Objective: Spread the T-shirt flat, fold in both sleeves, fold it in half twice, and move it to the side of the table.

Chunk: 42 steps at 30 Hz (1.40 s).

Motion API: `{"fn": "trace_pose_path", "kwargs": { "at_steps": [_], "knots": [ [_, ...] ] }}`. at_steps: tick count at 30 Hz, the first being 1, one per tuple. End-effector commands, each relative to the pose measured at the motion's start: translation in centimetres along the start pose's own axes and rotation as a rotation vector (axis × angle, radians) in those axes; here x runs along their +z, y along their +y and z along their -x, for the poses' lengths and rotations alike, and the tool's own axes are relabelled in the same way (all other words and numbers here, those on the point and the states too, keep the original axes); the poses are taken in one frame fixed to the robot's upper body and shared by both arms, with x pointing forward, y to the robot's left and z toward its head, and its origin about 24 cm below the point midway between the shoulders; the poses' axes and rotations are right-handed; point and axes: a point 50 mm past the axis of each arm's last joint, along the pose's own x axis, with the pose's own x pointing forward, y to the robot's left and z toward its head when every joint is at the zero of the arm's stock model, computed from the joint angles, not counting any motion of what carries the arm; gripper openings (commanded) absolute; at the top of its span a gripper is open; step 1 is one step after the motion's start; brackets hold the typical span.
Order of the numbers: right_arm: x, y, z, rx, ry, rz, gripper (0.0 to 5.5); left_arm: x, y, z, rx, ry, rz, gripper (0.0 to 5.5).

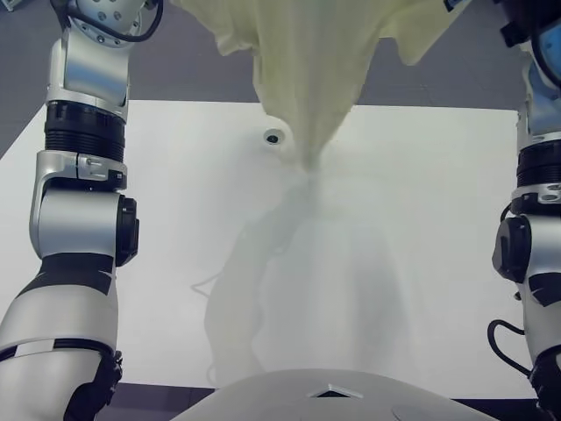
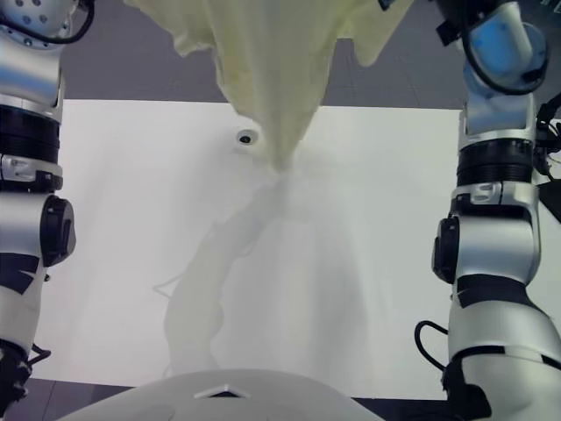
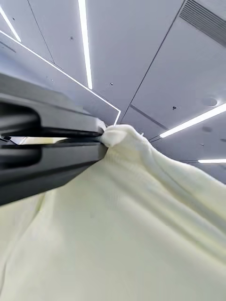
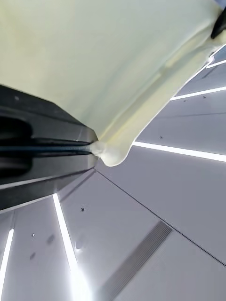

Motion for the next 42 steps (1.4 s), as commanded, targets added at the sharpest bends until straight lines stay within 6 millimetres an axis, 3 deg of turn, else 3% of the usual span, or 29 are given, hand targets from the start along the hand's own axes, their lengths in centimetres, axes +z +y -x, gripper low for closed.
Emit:
{"fn": "trace_pose_path", "kwargs": {
  "at_steps": [1,3,5,7,10,14,19,24,27,30,39,42],
  "knots": [
    [-0.9,-0.3,2.3,0.005,0.047,0.031,0.0,-2.0,-2.2,2.9,-0.121,0.039,-0.035,0.01],
    [-1.0,1.3,3.7,0.09,0.056,0.013,0.0,-1.9,-4.4,5.1,-0.239,0.005,-0.031,0.01],
    [-0.8,4.2,5.8,0.247,0.059,-0.04,0.0,-1.4,-7.1,7.9,-0.386,-0.027,0.006,0.01],
    [0.1,7.8,9.0,0.461,0.056,-0.124,0.0,-0.8,-10.1,11.7,-0.557,-0.042,0.037,0.01],
    [3.3,12.7,15.0,0.786,0.051,-0.395,0.0,1.0,-14.2,18.8,-0.818,-0.066,0.147,0.01],
    [7.1,13.7,19.9,1.051,0.095,-0.735,0.0,4.4,-15.1,24.4,-0.979,-0.09,0.271,0.01],
    [11.2,12.8,23.2,1.335,0.129,-1.013,0.0,8.3,-14.6,29.3,-1.212,-0.089,0.327,0.01],
    [12.7,12.9,24.2,1.441,0.154,-1.098,0.0,10.0,-14.4,31.8,-1.384,-0.06,0.358,0.01],
    [13.4,13.8,25.6,1.539,0.197,-1.133,0.56,10.1,-14.8,32.6,-1.465,-0.041,0.364,0.0],
    [13.4,14.1,25.7,1.524,0.209,-1.143,1.04,9.9,-14.9,33.2,-1.518,-0.007,0.361,0.0],
    [12.5,12.9,24.5,1.43,0.208,-1.223,2.32,9.4,-13.6,34.2,-1.62,0.05,0.533,1.49],
    [12.3,12.7,24.3,1.43,0.207,-1.244,2.85,10.0,-12.6,33.3,-1.561,0.018,0.717,2.03]
  ]
}}
